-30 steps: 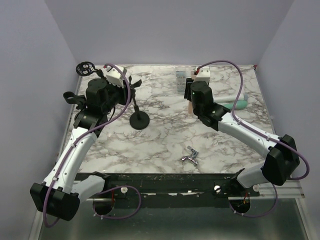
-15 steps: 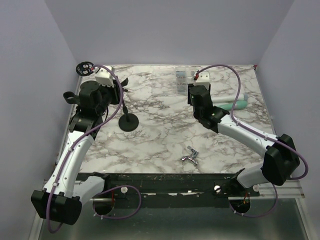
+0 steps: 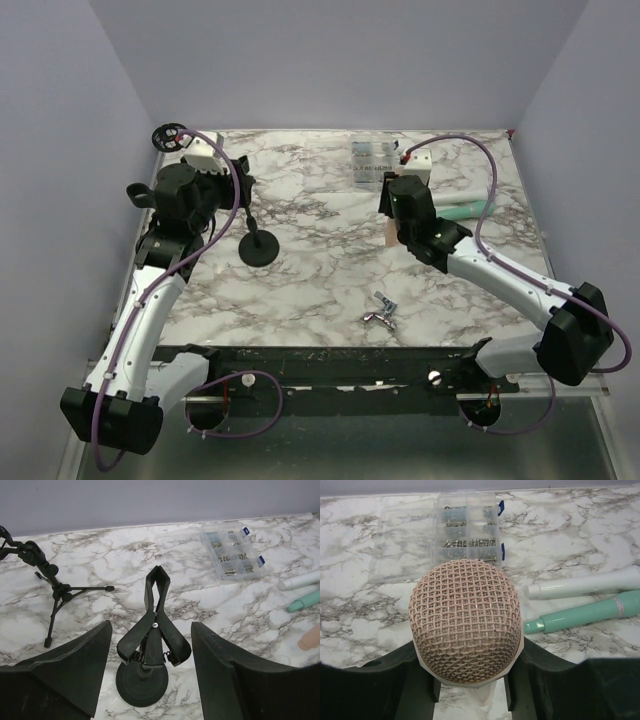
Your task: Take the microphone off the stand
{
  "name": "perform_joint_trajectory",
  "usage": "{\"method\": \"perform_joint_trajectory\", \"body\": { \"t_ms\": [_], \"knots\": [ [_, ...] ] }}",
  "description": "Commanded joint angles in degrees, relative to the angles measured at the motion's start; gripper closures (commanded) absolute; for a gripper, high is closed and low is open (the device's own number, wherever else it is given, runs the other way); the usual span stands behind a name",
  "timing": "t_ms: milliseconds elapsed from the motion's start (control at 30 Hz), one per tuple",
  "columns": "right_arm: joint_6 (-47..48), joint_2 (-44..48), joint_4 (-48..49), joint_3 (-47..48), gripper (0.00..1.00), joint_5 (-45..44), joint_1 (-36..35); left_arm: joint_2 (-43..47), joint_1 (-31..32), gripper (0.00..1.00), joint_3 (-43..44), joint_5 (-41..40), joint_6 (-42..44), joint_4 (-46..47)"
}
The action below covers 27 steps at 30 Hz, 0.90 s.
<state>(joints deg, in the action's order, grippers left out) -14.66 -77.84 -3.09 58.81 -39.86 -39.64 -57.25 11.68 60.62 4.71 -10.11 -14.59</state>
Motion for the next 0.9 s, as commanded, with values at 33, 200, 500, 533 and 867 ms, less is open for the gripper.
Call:
{"method": "perform_joint_trajectory", "body": {
  "t_ms": [33,200,500,533,867],
  "knots": [
    [-1.2,3.0,-0.3,-1.3,0.99,-0.2,0.2,3.1,-0.3,0.27,1.7,1.1,-0.7,1.5],
    [0.8,4.2,-3.9,-1.6,0.99,-5.8,0.2,5.9,-0.3,0.24,1.1,0.3,0.6,2.2],
    [-7.1,9.7,-7.7,-6.5,0.99,-11.8,1.0,10.3,-0.3,0.21,2.0,1.3,0.5,2.9],
    [-9.2,10.0,-8.3,-6.7,0.99,-10.9,2.0,10.7,-0.3,0.19,2.3,1.7,0.0,3.1],
    [-29.6,11.1,-8.6,-10.1,0.99,23.7,26.5,11.3,-0.3,0.15,9.8,14.3,-8.3,9.6]
  ]
}}
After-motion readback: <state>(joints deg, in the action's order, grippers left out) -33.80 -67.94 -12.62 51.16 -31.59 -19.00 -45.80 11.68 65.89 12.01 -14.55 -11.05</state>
